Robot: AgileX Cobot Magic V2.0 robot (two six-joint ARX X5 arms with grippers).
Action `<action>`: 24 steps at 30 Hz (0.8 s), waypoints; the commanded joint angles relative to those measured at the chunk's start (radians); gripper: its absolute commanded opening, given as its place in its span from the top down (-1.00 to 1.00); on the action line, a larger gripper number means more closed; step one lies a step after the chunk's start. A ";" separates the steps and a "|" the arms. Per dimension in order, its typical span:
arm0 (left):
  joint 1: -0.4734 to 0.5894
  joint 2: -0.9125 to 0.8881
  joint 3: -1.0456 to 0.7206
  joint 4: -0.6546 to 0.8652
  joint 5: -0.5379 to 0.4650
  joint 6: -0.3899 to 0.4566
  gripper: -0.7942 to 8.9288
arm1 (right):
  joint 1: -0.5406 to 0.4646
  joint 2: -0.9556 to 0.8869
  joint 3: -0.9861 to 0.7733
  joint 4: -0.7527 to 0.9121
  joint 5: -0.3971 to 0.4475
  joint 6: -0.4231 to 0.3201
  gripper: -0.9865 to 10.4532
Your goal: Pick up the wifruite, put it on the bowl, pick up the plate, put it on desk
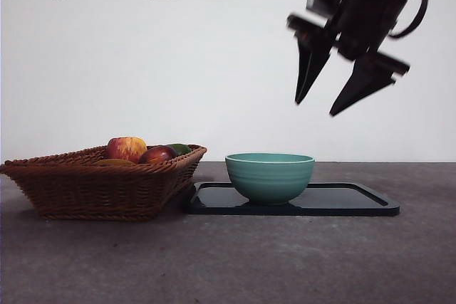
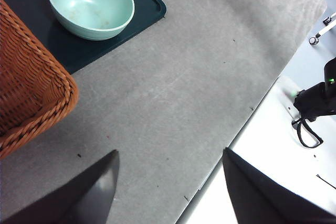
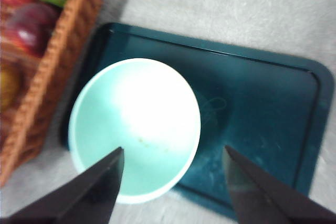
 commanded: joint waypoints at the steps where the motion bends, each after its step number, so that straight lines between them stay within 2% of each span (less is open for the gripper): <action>1: -0.005 0.004 0.011 0.010 0.005 0.020 0.19 | 0.003 0.064 0.022 0.036 0.000 -0.019 0.31; 10: -0.005 0.004 0.011 0.010 0.005 0.020 0.19 | 0.004 0.184 0.022 0.086 0.000 -0.019 0.33; 24: -0.005 0.004 0.011 0.008 0.005 0.019 0.19 | 0.005 0.238 0.021 0.120 0.001 -0.018 0.74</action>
